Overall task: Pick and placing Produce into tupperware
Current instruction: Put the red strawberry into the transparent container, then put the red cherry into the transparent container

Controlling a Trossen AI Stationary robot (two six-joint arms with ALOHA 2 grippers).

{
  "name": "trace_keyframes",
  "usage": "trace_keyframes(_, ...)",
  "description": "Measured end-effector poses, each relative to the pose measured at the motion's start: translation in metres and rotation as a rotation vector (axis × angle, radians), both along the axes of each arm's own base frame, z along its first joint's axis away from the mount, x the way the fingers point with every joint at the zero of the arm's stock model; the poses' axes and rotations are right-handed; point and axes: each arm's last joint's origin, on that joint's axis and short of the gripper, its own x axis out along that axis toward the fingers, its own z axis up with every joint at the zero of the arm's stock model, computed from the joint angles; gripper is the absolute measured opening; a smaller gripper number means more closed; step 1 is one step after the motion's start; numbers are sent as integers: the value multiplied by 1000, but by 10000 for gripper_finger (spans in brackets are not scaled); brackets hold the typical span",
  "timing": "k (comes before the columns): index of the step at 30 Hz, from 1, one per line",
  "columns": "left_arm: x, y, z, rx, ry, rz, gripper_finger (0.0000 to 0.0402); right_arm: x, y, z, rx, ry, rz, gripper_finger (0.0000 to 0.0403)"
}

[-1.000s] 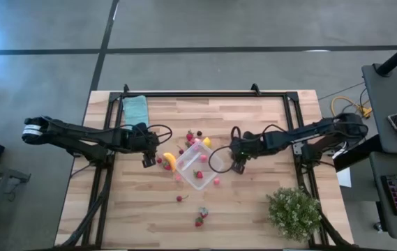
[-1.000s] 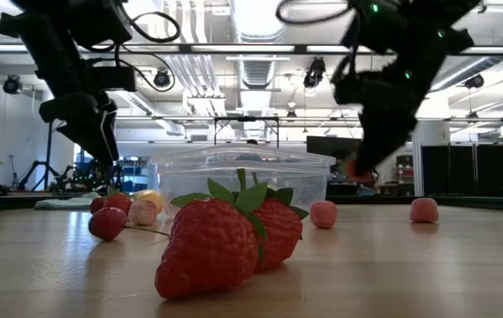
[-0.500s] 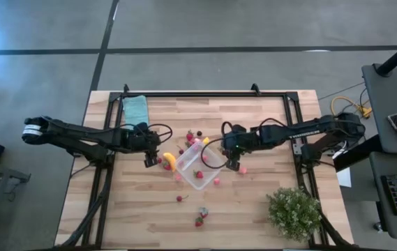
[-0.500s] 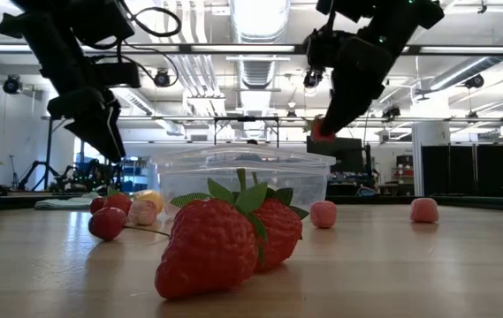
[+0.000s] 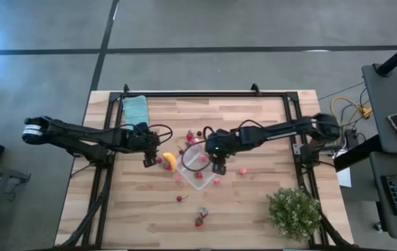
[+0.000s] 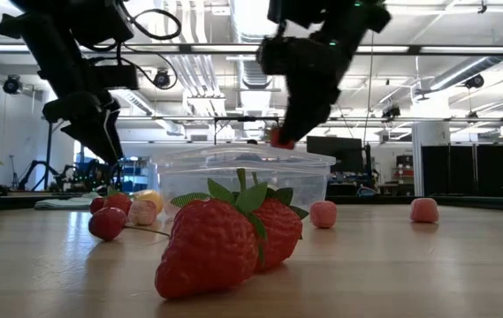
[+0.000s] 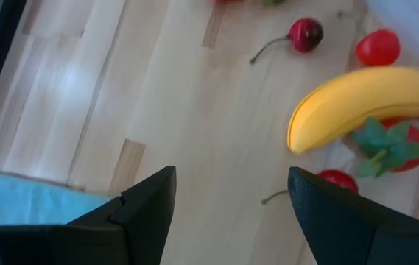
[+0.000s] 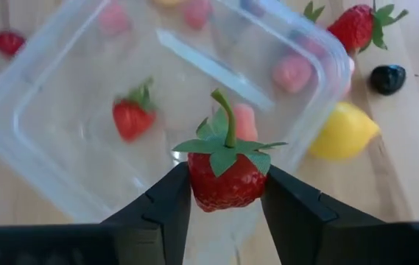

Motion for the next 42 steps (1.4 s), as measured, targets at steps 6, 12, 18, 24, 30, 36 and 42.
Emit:
trace_keyframes(6,-2,0,-1,3,25,-4,247,24,6,-1,50,72,-88,187)
trace_keyframes(12,-2,0,-1,17,36,-28,247,31,18,3,96,140,-185,224)
trace_keyframes(18,-2,0,-2,59,69,-106,247,23,30,19,98,117,-322,244)
trace_keyframes(24,1,0,0,59,34,-110,247,8,42,38,100,88,-411,249)
trace_keyframes(30,2,-1,-2,9,16,-138,247,-5,47,46,75,127,-459,247)
trace_keyframes(36,-6,-4,-26,-90,17,-171,247,-19,47,52,-32,170,-476,249)
trace_keyframes(42,-9,-4,-36,-98,-33,-156,247,-34,44,63,-63,179,-465,245)
